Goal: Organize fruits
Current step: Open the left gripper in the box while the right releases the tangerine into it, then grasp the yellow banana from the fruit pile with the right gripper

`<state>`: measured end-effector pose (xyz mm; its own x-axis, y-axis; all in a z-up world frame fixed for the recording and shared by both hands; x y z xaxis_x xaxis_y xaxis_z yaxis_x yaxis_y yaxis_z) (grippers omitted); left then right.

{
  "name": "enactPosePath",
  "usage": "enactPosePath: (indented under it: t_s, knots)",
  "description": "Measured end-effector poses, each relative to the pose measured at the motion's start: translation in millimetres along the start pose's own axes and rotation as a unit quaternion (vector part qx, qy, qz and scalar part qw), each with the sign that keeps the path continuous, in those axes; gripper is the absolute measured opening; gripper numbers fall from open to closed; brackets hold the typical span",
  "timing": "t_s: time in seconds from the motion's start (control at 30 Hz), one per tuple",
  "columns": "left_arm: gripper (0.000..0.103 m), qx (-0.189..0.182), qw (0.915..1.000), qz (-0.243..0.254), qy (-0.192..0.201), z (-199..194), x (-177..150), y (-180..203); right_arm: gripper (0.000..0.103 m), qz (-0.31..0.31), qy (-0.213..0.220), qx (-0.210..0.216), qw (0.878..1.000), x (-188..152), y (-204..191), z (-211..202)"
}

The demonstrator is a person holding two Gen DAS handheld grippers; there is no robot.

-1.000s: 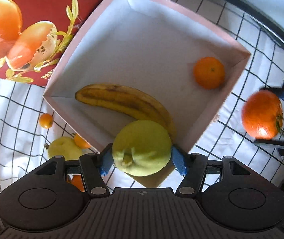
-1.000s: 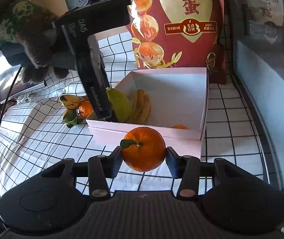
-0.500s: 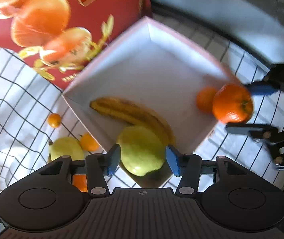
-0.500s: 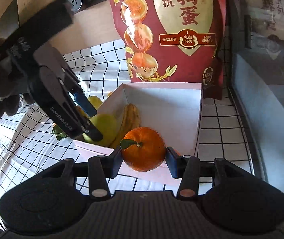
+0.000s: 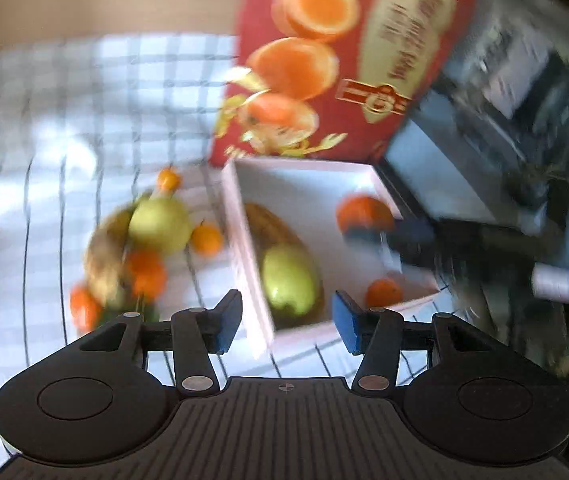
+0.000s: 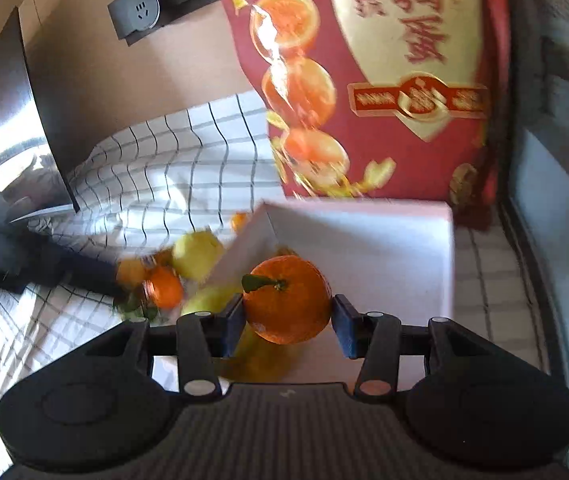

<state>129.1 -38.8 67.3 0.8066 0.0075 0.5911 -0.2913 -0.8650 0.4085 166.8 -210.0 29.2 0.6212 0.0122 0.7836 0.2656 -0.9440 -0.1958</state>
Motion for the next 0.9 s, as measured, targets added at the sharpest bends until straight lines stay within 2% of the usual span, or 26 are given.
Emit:
enactPosePath:
  t_s: [0.07, 0.17, 0.3, 0.4, 0.57, 0.6, 0.67, 0.77, 0.83, 0.9]
  knots:
    - [0.054, 0.003, 0.9994, -0.031, 0.014, -8, -19, -13, 0.046, 0.014, 0.000, 0.014, 1.000, 19, -7, 15]
    - [0.054, 0.010, 0.9983, -0.053, 0.023, -18, -46, -31, 0.047, 0.046, -0.030, 0.033, 0.998, 36, -15, 41]
    - [0.054, 0.012, 0.9966, -0.067, 0.045, -34, -72, -52, 0.048, 0.065, -0.033, 0.020, 0.997, 41, -22, 41]
    - [0.054, 0.021, 0.9933, -0.088, 0.073, -43, -78, -72, 0.050, 0.057, -0.027, -0.002, 0.998, 41, -30, 28]
    - [0.054, 0.034, 0.9868, -0.084, 0.134, -53, -79, -104, 0.056, 0.008, -0.010, -0.062, 0.998, 25, -58, 10]
    - [0.054, 0.040, 0.9856, -0.094, 0.135, -53, -80, -109, 0.056, 0.002, -0.012, -0.069, 0.998, 20, -66, 9]
    - [0.054, 0.039, 0.9832, -0.114, 0.137, -60, -83, -117, 0.057, -0.015, -0.031, -0.055, 0.998, 11, -90, 11]
    - [0.054, 0.030, 0.9850, -0.110, 0.129, -65, -86, -124, 0.057, -0.070, -0.040, -0.055, 0.995, 19, -132, 22]
    - [0.054, 0.040, 0.9848, -0.110, 0.128, -68, -88, -134, 0.058, -0.089, -0.066, -0.056, 0.992, 31, -157, 43]
    - [0.054, 0.040, 0.9817, -0.127, 0.136, -73, -94, -140, 0.058, -0.097, -0.118, -0.038, 0.988, 39, -179, 75]
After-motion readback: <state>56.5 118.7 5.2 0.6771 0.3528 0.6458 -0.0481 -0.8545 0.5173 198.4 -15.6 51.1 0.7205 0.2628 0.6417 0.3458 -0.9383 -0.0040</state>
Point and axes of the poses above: each gripper's, at about its wrist camera, not at the fingertips, and z roughly the way its jaws point, y to its right, x to its top, the point moved 7 cm from there along z, roughly the way its jaws point, and after that the axes turned 9 degrees about -x, right-handed, at the moved point
